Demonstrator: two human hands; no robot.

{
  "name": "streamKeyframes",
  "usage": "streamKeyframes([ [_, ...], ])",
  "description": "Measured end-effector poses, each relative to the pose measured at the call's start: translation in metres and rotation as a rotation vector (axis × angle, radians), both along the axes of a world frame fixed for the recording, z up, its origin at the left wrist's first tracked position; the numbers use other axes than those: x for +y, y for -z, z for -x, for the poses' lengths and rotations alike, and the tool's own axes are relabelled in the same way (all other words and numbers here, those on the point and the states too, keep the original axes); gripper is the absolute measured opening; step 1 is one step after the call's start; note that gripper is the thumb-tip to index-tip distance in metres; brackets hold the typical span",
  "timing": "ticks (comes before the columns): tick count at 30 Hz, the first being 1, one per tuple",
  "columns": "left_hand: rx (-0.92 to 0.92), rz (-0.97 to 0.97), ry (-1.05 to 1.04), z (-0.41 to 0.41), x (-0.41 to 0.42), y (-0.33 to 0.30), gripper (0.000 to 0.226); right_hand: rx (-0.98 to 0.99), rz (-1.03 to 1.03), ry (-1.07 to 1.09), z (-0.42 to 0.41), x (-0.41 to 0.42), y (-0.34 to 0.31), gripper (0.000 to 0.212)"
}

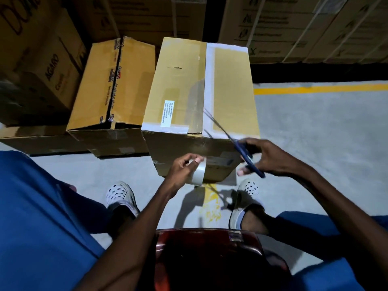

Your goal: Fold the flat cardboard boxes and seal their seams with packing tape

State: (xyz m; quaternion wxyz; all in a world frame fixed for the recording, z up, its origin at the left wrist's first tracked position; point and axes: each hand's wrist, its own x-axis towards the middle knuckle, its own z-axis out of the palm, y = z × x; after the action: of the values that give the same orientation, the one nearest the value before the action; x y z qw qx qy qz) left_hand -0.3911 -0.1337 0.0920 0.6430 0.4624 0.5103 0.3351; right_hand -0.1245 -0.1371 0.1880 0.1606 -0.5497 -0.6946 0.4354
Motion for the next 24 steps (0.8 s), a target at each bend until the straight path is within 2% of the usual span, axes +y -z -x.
streamKeyframes([
  [3, 0.034, -0.022, -0.023, 0.001, -0.001, 0.001, 0.014, -0.032, 0.206, -0.086, -0.022, -0.025, 0.001, 0.055],
  [6, 0.029, -0.029, -0.041, 0.0, -0.001, 0.004, 0.016, -0.067, 0.305, -0.089, -0.031, -0.037, 0.006, 0.083],
  [8, 0.027, -0.031, -0.055, -0.001, -0.001, 0.004, 0.019, -0.051, 0.33, -0.076, -0.035, -0.037, 0.008, 0.091],
  [13, -0.003, -0.033, -0.057, 0.0, 0.0, 0.005, 0.016, -0.052, 0.337, -0.06, -0.034, -0.026, 0.009, 0.085],
  [21, -0.07, -0.007, -0.057, 0.0, -0.003, 0.007, 0.012, -0.005, 0.281, -0.054, -0.013, -0.005, 0.025, 0.091],
  [24, -0.058, -0.005, -0.052, 0.0, -0.004, 0.009, 0.012, 0.009, 0.295, -0.049, -0.008, -0.002, 0.026, 0.075],
])
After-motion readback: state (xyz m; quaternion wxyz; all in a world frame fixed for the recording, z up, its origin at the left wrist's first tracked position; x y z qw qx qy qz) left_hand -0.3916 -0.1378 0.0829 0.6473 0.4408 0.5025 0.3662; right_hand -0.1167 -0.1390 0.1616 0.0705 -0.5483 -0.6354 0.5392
